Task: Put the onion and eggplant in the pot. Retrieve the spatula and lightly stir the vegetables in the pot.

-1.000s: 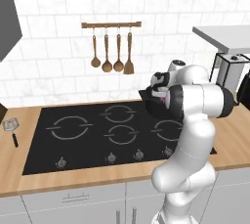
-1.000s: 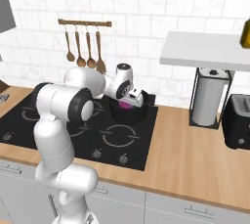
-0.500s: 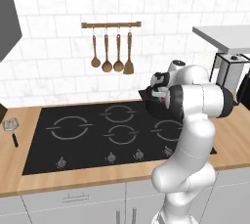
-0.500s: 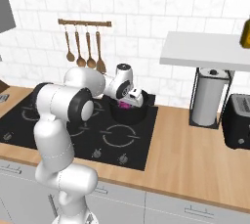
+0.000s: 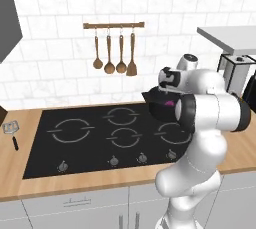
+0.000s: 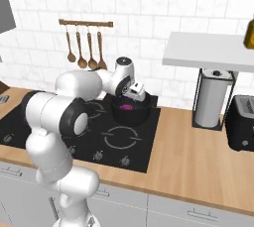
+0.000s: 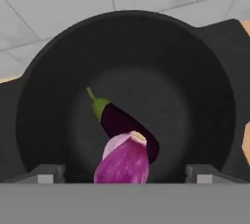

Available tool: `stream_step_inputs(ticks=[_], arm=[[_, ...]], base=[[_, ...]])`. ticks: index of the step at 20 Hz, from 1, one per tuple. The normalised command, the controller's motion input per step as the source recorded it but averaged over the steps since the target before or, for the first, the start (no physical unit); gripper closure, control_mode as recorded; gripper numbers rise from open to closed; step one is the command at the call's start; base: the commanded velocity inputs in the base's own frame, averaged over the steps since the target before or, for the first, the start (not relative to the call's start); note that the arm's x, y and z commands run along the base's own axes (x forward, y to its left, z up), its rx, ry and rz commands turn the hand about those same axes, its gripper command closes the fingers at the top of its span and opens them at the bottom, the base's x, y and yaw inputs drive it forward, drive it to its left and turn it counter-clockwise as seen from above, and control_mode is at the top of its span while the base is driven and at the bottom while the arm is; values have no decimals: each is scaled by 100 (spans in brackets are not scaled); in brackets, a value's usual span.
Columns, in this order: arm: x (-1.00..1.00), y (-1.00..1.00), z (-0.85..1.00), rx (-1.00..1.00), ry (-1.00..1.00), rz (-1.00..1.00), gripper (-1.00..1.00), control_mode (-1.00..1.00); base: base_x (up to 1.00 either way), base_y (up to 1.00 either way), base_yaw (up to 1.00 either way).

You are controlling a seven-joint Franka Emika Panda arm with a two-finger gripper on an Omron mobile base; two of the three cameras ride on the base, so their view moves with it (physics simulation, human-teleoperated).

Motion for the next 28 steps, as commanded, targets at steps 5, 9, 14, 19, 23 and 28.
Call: stream_step_inputs(ticks=[5, 9, 14, 19, 23, 28], arm=[[-89, 15, 75, 0, -1, 0, -100, -100], [-100, 8, 63, -2, 1, 1, -100, -100], [-100, 31, 14, -13, -18, 10, -100, -100], [-100, 27, 8, -4, -20, 6, -100, -100], [-100, 18, 11, 0, -20, 0, -100, -100], [-19, 5, 5, 0, -3, 0, -100, 100]], base=[[0, 0, 0], [0, 0, 0], [0, 0, 0], [0, 0, 0], [0, 0, 0], [-73, 47, 0]])
